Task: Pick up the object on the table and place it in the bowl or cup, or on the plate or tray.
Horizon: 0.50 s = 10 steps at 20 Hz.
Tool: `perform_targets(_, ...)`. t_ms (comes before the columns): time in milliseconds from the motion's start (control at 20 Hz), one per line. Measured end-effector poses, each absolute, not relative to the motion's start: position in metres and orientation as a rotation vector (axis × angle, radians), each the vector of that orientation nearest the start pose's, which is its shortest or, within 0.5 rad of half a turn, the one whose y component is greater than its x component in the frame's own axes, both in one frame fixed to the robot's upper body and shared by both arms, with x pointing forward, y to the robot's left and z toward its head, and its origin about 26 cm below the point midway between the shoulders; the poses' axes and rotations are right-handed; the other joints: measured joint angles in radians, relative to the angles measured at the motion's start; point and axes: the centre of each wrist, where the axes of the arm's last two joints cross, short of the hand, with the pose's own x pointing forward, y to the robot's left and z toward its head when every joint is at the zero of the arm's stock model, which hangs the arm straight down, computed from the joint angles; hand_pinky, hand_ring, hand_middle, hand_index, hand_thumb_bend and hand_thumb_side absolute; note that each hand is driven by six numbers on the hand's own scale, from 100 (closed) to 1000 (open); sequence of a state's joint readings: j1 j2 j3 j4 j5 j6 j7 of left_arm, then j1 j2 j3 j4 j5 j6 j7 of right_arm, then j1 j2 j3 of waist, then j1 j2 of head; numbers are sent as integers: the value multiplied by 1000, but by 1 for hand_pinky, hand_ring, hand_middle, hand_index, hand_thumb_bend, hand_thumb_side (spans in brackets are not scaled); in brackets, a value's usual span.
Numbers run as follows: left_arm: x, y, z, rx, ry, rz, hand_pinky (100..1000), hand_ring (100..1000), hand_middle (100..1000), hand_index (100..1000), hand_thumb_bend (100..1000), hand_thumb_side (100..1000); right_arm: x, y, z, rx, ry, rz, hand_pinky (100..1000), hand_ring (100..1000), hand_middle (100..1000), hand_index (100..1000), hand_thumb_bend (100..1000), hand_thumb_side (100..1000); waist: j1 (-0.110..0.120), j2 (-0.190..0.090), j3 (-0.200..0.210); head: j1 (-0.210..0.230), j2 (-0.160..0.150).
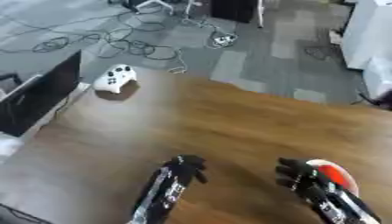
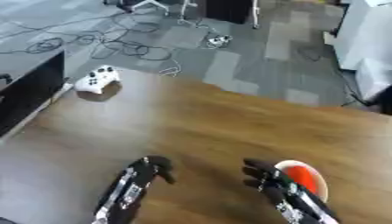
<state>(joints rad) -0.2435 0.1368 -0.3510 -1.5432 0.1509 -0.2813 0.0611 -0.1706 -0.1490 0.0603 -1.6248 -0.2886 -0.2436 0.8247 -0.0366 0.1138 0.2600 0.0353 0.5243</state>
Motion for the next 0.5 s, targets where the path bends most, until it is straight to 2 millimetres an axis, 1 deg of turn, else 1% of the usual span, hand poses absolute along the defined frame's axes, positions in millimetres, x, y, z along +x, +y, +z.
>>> perform_targets(350,314,155,36,-350,-1965,-267,901,505,543,692,507,763,317,-239,53,772,-1907,807,935,1000,1000,1000,100,553,3,-6,-11,0,-30)
perform_targets(500,314,154,35,-350,-1966,-266,902,504,542,692,506,765,317,-238,53,776,-1905,802,934,1000,1000,1000,100,551,3,-7,-12,0,-39)
